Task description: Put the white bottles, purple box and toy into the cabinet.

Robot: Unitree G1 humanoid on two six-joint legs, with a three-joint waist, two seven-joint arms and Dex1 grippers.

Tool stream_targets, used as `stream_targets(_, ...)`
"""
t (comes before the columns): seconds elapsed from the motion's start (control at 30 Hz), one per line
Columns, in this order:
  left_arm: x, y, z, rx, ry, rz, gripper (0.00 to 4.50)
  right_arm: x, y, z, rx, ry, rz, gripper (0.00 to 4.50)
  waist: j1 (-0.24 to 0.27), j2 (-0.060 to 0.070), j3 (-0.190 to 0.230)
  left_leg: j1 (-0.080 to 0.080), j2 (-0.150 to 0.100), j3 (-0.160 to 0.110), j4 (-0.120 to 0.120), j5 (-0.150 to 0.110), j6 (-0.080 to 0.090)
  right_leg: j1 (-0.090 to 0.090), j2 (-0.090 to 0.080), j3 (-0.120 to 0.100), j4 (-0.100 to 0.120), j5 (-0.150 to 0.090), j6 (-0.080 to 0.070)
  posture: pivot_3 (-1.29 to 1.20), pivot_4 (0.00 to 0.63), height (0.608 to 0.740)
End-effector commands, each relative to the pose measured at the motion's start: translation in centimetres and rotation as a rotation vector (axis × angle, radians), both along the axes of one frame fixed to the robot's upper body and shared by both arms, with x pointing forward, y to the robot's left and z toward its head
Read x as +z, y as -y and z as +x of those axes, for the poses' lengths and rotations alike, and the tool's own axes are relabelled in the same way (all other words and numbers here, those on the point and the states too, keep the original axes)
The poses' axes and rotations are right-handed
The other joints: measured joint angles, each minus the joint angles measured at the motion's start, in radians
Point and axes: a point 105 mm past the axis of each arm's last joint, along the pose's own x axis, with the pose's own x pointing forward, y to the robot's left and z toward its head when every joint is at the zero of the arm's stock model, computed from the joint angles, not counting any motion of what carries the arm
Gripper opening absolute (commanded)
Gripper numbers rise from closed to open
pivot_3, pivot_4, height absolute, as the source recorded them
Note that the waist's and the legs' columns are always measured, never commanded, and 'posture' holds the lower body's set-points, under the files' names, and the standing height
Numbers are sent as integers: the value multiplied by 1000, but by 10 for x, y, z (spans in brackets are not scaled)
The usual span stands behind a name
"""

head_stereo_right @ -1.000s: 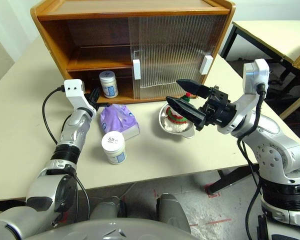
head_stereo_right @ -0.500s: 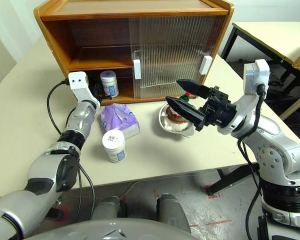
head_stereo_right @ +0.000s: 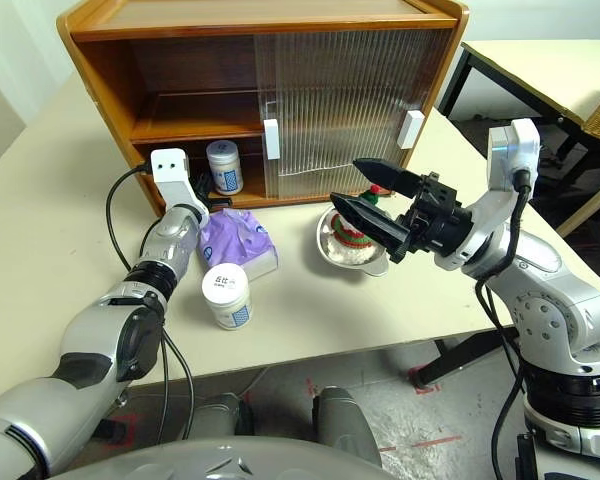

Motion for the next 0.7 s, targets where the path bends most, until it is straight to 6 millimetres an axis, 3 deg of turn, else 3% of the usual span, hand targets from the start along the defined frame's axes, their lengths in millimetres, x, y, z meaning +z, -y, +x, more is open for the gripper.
stream_targets(0.03,3,6,3,-24,-3,25,36,2,1,-3,0,3,-7,4500,0,0,0,0,0,0,0,0,0,0,0,0,0,0,0,-105,0,740)
stream_targets(0.7,10,31,7,-107,-20,55,36,1,4,-6,-29,3,-7,4500,-14,0,0,0,0,1,0,0,0,0,0,0,0,-1,2,-145,0,740)
